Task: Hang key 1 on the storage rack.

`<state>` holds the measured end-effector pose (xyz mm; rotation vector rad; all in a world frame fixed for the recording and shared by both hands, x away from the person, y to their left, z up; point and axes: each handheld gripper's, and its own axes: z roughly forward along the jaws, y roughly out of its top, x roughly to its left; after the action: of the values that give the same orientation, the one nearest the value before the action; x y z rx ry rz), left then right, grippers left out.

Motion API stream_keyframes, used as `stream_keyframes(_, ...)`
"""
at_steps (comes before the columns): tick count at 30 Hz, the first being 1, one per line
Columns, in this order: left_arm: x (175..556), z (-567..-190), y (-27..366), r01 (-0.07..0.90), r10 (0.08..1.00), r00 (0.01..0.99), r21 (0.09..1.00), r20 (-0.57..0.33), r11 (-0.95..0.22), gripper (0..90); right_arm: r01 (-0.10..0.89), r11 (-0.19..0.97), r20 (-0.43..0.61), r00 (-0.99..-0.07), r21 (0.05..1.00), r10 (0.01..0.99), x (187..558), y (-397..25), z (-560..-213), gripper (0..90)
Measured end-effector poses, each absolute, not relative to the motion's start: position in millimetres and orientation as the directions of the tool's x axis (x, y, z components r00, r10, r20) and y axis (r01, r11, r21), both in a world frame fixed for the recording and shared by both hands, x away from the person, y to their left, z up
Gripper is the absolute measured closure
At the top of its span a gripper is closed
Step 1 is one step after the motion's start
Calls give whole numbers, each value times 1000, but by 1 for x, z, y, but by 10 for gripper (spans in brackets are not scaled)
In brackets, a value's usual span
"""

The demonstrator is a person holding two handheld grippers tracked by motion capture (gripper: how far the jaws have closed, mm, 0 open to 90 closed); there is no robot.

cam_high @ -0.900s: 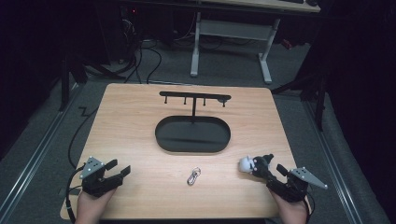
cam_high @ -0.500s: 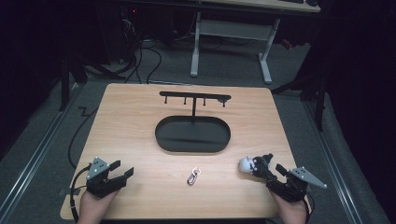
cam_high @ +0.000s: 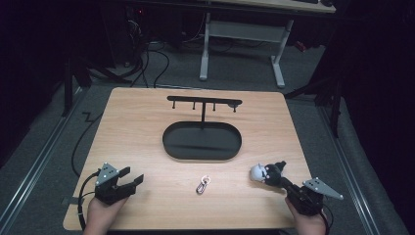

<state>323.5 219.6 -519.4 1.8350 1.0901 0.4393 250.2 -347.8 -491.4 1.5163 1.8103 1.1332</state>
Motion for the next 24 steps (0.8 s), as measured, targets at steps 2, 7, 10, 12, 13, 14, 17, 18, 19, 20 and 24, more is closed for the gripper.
stream_keyframes(2, 323, -520, 219, 494, 827, 545, 850, -136, -186, 366, 571, 57, 116, -262, 819, 958, 253, -346, -496, 900)
stream_keyframes(7, 320, -520, 223, 492, 835, 534, 852, -131, -181, 365, 628, 76, 109, -251, 775, 962, 261, -345, -509, 900)
stream_keyframes(10, 317, -520, 225, 495, 839, 528, 851, -131, -179, 365, 642, 58, 106, -214, 764, 971, 264, -349, -512, 900)
stream_keyframes(12, 315, -520, 228, 497, 840, 525, 850, -135, -174, 365, 643, 60, 99, -208, 763, 973, 267, -353, -513, 900)
stream_keyframes(13, 315, -520, 228, 497, 840, 525, 850, -135, -174, 365, 643, 60, 99, -208, 763, 973, 267, -353, -513, 900)
stream_keyframes(14, 314, -520, 229, 499, 842, 521, 851, -141, -166, 364, 648, 48, 103, -194, 760, 976, 270, -356, -514, 899)
stream_keyframes(17, 308, -519, 234, 496, 850, 509, 854, -138, -158, 362, 649, 55, 86, -184, 759, 979, 277, -357, -515, 898)
stream_keyframes(18, 306, -519, 235, 495, 852, 506, 855, -138, -156, 362, 649, 57, 82, -183, 759, 980, 279, -358, -515, 898)
stream_keyframes(19, 305, -519, 237, 494, 853, 503, 855, -136, -155, 361, 649, 60, 79, -183, 759, 980, 281, -358, -515, 898)
stream_keyframes(20, 303, -519, 238, 494, 856, 499, 856, -136, -152, 361, 648, 61, 76, -182, 759, 980, 283, -358, -516, 898)
stream_keyframes(24, 300, -519, 242, 500, 862, 487, 854, -138, -146, 361, 649, 73, 66, -187, 757, 980, 292, -358, -516, 896)
